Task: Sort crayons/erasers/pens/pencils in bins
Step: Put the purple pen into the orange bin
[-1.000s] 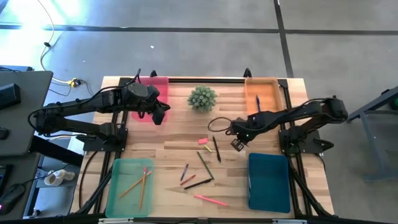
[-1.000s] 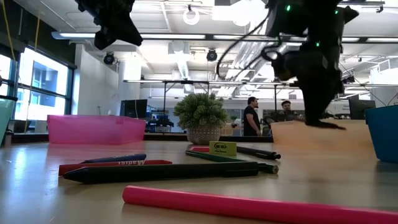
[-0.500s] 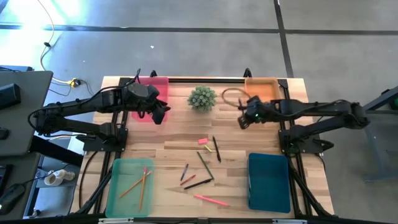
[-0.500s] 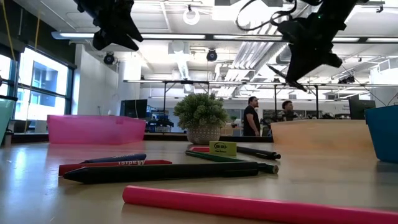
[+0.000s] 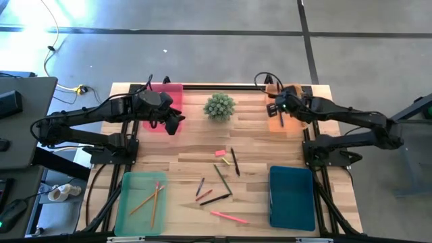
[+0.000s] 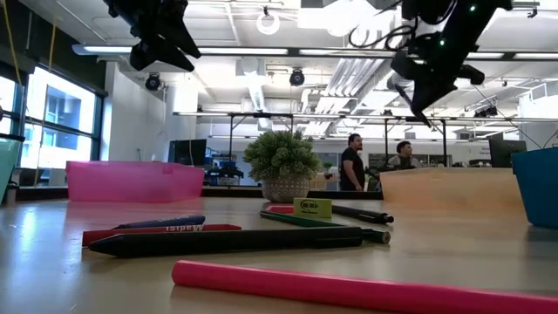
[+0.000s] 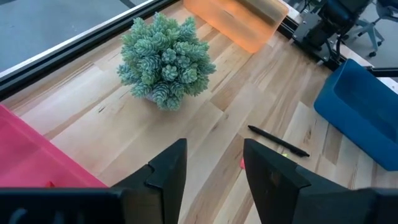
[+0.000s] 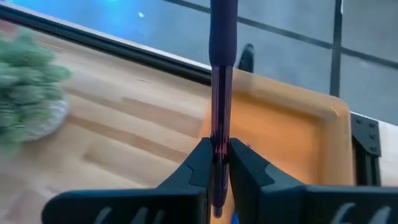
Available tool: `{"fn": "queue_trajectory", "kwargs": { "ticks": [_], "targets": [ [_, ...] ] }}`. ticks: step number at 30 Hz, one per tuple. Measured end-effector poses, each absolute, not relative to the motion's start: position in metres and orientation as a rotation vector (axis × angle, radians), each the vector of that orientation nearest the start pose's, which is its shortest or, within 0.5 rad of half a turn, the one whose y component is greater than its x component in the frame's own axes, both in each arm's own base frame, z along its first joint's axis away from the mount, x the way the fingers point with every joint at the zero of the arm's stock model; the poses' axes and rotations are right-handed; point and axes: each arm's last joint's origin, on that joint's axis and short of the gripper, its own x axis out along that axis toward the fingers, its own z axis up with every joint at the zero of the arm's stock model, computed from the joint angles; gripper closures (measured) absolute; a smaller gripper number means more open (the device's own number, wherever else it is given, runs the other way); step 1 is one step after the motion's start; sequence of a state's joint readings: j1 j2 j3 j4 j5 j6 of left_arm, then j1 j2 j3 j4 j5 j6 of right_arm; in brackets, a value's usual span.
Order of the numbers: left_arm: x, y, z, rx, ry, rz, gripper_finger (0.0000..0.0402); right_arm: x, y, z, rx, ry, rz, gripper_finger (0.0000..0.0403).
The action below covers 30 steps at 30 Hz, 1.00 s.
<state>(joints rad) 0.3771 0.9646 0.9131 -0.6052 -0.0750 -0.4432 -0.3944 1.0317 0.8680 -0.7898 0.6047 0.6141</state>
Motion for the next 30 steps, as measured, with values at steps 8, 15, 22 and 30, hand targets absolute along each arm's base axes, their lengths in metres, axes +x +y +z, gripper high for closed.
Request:
{"fn": "queue_trajectory", "kwargs": {
  "ticks": [8, 15, 22, 30],
  "targets": [
    [0.179, 0.073, 0.309, -0.519, 0.549, 0.575, 0.0257, 0.166, -0.114, 0.26, 0.478, 0.794, -1.207, 0.0382],
    [0.179, 0.073, 0.309, -0.52, 0.55, 0.575, 0.0257, 0.164, -0.134, 0.235, 0.623, 0.998, -1.163, 0.0382],
    [0.179, 0.073, 0.308, -0.52, 0.554, 0.576, 0.0257, 0.169, -0.149, 0.211, 0.664, 1.14, -1.135, 0.0382],
    [0.179, 0.073, 0.308, -0.52, 0.554, 0.576, 0.0257, 0.174, -0.159, 0.19, 0.686, 1.254, -1.131, 0.0382]
  ]
}}
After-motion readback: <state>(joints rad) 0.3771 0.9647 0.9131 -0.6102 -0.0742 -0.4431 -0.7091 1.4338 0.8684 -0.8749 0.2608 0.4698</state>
